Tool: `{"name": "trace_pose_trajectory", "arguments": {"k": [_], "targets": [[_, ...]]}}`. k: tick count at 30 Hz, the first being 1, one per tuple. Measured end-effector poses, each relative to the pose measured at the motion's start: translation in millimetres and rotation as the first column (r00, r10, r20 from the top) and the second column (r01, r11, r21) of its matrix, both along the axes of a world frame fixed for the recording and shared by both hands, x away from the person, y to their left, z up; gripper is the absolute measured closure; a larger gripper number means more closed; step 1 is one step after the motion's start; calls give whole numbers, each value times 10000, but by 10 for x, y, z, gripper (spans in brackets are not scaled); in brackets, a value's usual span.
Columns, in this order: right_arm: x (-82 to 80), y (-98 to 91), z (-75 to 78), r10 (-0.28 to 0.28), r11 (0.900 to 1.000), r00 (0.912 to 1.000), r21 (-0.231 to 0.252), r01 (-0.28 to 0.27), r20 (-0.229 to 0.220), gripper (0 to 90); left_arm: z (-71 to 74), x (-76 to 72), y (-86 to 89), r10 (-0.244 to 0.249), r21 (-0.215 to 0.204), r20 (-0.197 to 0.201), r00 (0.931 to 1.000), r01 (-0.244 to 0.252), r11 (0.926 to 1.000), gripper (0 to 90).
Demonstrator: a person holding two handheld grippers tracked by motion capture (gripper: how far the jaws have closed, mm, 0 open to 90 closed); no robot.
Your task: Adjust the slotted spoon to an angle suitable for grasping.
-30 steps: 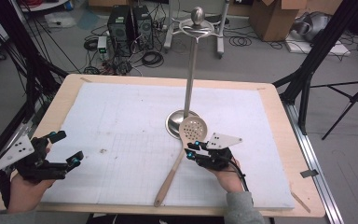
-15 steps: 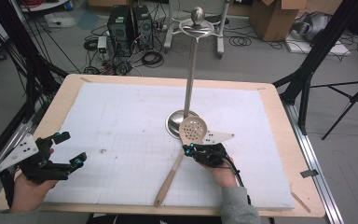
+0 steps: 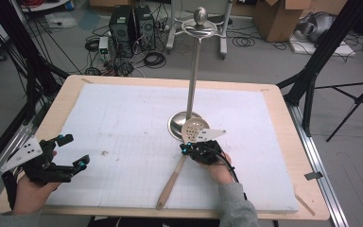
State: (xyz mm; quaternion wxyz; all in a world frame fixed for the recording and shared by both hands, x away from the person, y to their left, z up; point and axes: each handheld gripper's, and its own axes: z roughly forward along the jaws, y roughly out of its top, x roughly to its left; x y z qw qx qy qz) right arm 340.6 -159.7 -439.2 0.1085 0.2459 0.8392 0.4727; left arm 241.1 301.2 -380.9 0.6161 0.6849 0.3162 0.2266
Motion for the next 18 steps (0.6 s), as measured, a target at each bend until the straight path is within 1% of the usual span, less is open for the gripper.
{"name": "trace_pose_trajectory", "arguments": {"k": [1, 2, 4, 5, 6, 7, 10, 14, 15, 16, 18], "targets": [[0, 0, 0, 0, 10000, 10000, 0, 0, 0, 898, 0, 0, 0, 0, 0, 0, 10000, 0, 10000, 17], [24, 20, -13, -17, 9999, 9998, -113, 15, -173, 899, -2, 0, 2, 8, -4, -11, 10000, -8, 10000, 17], [35, 28, -20, -55, 9999, 9997, -147, 51, -252, 900, -4, -1, 5, -1, -26, -4, 10000, 1, 10000, 17], [50, 41, -34, -53, 9999, 9991, -163, 46, -421, 900, -5, -2, 5, -45, -51, 14, 10000, 45, 10000, 17], [50, 41, -34, -53, 9999, 9991, -163, 46, -421, 900, -6, -3, 6, -104, -59, 61, 9999, 104, 9999, 17], [58, 61, -48, -109, 9996, 9986, -262, 95, -525, 900, -7, -4, 1, -162, -66, 78, 9998, 162, 9998, 17], [70, 81, -72, -138, 9988, 9985, -476, 113, -533, 900, -11, -1, -6, -150, -43, 68, 9999, 151, 9999, 18], [72, 87, -72, -209, 9983, 9984, -549, 181, -521, 900, -23, 5, -8, -142, -10, 13, 9999, 142, 9999, 17], [75, 89, -74, -226, 9978, 9984, -631, 192, -526, 900, -26, 7, -7, -137, 9, 1, 9999, 137, 9999, 17], [77, 97, -78, -229, 9968, 9985, -782, 191, -490, 900, -28, 9, -7, -129, 25, 8, 9999, 129, 9999, 17], [70, 104, -77, -199, 9958, 9991, -899, 165, -367, 900, -31, 11, -7, -107, 26, -1, 9999, 107, 9999, 17]]}}
